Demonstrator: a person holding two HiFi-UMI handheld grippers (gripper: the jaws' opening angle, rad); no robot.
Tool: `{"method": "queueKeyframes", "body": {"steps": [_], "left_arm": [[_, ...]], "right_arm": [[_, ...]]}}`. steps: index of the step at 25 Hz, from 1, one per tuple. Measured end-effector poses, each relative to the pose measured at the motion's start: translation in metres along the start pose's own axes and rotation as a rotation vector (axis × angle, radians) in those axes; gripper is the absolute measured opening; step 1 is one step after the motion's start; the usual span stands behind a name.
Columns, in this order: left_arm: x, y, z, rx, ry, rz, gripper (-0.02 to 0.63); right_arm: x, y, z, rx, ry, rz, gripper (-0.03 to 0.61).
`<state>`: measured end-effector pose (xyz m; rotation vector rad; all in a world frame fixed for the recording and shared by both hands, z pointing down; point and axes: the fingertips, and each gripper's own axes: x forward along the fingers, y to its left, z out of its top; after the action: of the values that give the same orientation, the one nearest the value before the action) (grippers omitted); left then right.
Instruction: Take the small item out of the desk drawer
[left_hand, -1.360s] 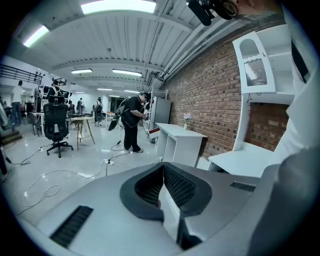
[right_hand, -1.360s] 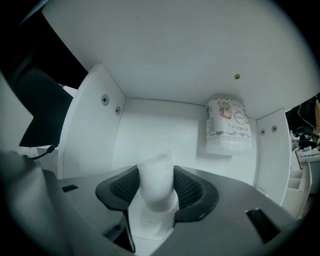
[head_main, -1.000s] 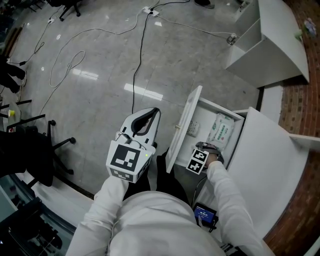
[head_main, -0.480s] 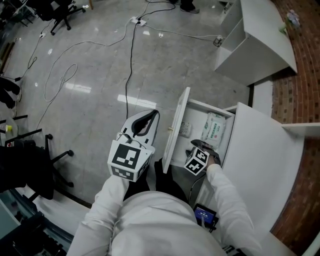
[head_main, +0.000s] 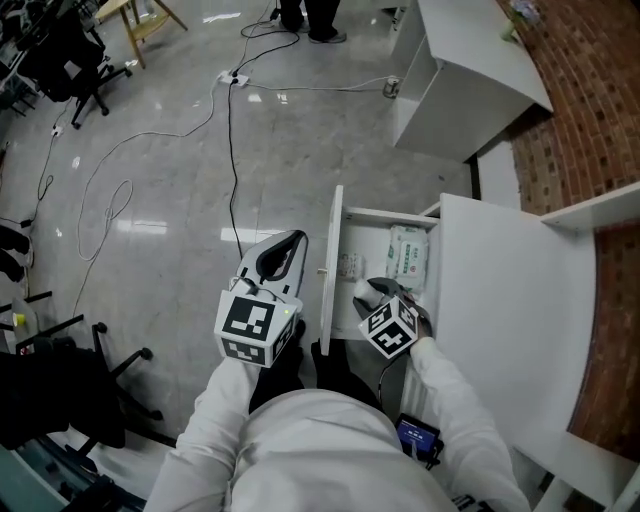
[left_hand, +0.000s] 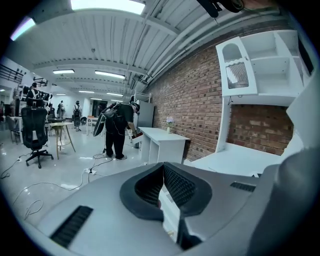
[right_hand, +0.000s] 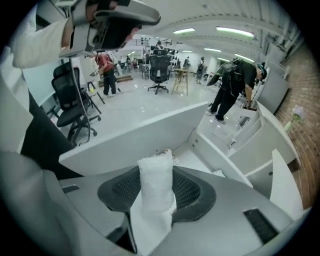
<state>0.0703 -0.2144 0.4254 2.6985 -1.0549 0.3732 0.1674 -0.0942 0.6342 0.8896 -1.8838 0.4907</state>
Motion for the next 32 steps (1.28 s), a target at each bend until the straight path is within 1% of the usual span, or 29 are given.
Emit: {"method": "queueKeyframes", "body": {"steps": [5, 8, 10, 16, 25, 32], "left_arm": [[0.008, -0.017, 0.004, 0.021, -0.016, -0.06, 0.018], [0.012, -0.023, 0.008, 0.032, -0.022, -0.085, 0.019], [0.015, -0.028, 0.009, 0.037, -0.025, -0.104, 0.019], [0.021, -0.043, 0.012, 0.048, -0.03, -0.156, 0.019], [0.028, -0.061, 0.015, 0.066, -0.038, -0.234, 0.018], [0.033, -0.071, 0.019, 0.084, -0.043, -0.285, 0.019]], "right_arm": [[-0.032, -0.01, 0.023, 0.137, -0.132, -0.041, 0.204], [-0.047, -0.014, 0.032, 0.225, -0.192, -0.06, 0.204], [-0.057, -0.018, 0.038, 0.266, -0.227, -0.076, 0.204], [-0.085, -0.032, 0.047, 0.313, -0.322, -0.165, 0.204], [-0.128, -0.039, 0.066, 0.393, -0.456, -0.244, 0.204], [-0.166, -0.052, 0.074, 0.488, -0.58, -0.323, 0.204]]}}
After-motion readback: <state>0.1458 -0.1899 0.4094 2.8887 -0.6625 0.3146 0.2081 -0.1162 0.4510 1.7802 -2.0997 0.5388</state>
